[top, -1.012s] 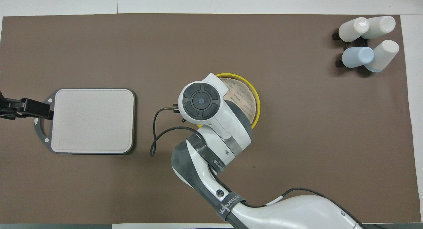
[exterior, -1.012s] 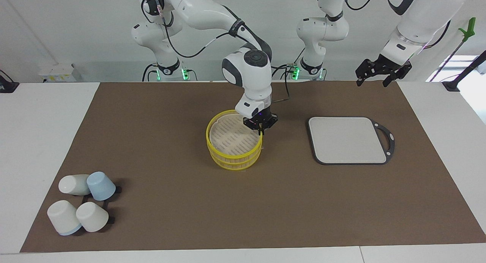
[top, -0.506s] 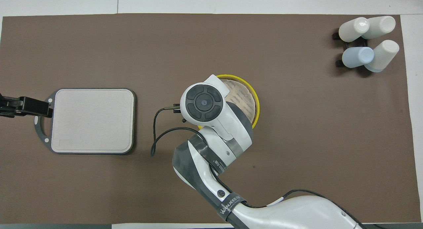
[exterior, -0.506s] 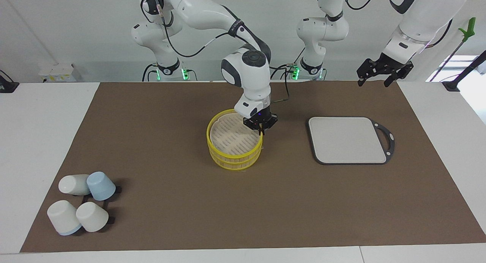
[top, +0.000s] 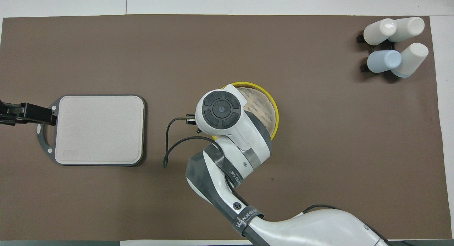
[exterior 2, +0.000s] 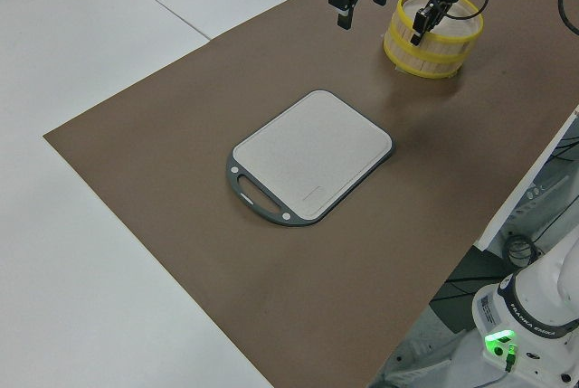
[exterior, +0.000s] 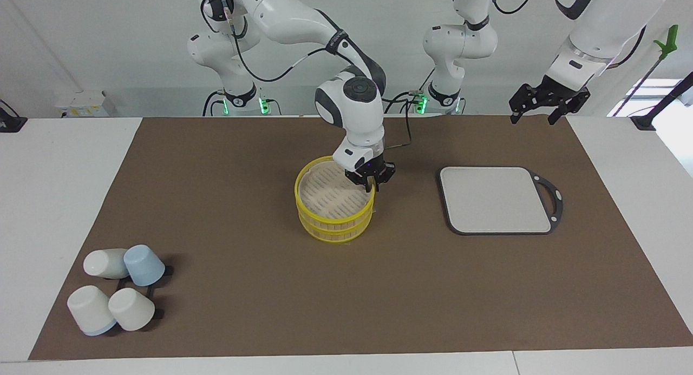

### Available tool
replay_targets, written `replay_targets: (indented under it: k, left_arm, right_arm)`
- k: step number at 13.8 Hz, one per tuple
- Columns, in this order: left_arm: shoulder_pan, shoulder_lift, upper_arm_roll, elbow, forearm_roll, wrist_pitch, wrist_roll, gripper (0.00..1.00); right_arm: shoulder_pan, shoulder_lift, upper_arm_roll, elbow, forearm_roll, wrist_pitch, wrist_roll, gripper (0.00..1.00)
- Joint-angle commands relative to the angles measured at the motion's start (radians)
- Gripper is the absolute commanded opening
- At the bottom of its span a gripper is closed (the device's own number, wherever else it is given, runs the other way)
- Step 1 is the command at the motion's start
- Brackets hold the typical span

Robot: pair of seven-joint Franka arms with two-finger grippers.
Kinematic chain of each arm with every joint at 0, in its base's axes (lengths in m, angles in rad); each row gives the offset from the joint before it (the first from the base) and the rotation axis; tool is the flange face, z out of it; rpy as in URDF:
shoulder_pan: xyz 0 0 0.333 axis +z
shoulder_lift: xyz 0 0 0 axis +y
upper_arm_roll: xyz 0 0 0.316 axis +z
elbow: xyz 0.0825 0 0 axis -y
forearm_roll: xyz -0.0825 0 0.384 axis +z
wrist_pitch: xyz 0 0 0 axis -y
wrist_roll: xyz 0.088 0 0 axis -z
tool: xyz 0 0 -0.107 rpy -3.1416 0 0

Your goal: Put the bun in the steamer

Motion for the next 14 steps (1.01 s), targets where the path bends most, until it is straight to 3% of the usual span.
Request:
replay_targets:
  k: [1,6,10,12,14]
  left_arm:
    - [0.002,-0.002,0.002,0.008,-0.012,0.007,0.018,1.00]
    - [0.000,-0.002,0.002,0.007,-0.012,0.009,0.018,1.00]
    - [0.000,-0.002,0.002,0.004,-0.010,0.013,0.017,1.00]
    - [0.000,-0.002,0.002,0.004,-0.009,0.013,0.018,1.00]
    - [0.002,-0.002,0.002,0.002,-0.009,0.015,0.018,1.00]
  right_arm:
    - [0.005,-0.015,-0.002,-0.005,0.007,-0.002,0.033,1.00]
    - [-0.058,-0.033,-0.018,0.110,-0.019,-0.179,0.003,1.00]
    - [-0.243,-0.174,-0.016,0.101,-0.028,-0.431,-0.057,1.00]
    - [-0.325,-0.263,-0.018,0.094,-0.030,-0.614,-0.195,1.00]
    - [-0.403,-0.349,-0.016,0.058,-0.062,-0.723,-0.325,1.00]
